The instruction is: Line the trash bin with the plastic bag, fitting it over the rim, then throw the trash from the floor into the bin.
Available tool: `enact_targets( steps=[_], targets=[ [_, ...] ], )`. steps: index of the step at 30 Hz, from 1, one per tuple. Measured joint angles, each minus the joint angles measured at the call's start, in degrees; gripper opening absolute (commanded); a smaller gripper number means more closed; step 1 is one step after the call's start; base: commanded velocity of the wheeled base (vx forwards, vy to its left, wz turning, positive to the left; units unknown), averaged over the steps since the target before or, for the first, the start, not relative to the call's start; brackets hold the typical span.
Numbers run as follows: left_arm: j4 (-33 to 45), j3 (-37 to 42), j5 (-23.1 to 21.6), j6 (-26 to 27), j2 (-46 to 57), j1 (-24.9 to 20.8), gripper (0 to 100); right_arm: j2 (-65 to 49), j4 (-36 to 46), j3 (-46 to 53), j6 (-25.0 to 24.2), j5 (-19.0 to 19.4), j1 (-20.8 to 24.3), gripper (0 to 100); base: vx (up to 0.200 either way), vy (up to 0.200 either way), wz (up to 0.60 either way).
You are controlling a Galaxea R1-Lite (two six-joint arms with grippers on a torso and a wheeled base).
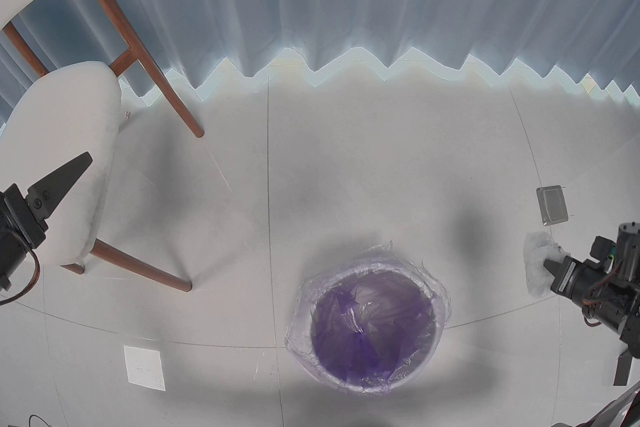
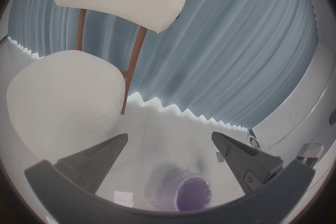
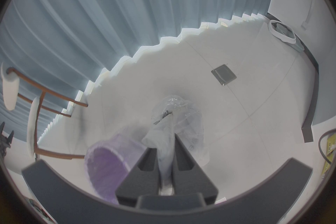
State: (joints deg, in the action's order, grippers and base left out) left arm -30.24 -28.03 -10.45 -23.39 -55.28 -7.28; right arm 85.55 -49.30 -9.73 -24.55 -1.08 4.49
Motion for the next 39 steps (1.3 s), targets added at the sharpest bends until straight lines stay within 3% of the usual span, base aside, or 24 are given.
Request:
enact_targets(
  steps=[9,15,23,39],
  targets=[
    [-0.02,3.52,-0.46,-1.67,3.78,-0.21,100,-9.64,2.79,8.19,0.24,0.05,0.96,0,-0.200,0.000,0.00],
    [0.30,5.68,0.13,-1.38,6.45,-0.07,100,-12.65,5.05,8.66,1.46,2.04,1.02,0,0.000,0.000,0.00],
    [0.35,7.66,2.49,-1.27,8.96,0.11,100,-13.25,5.38,7.14,5.71,7.79,2.65,0,0.000,0.125,0.00],
    [0.83,15.27,2.27,2.65,18.96,1.52,100,-5.18,4.79,-2.47,11.78,8.36,11.25,0,0.000,0.013,0.00]
  ],
)
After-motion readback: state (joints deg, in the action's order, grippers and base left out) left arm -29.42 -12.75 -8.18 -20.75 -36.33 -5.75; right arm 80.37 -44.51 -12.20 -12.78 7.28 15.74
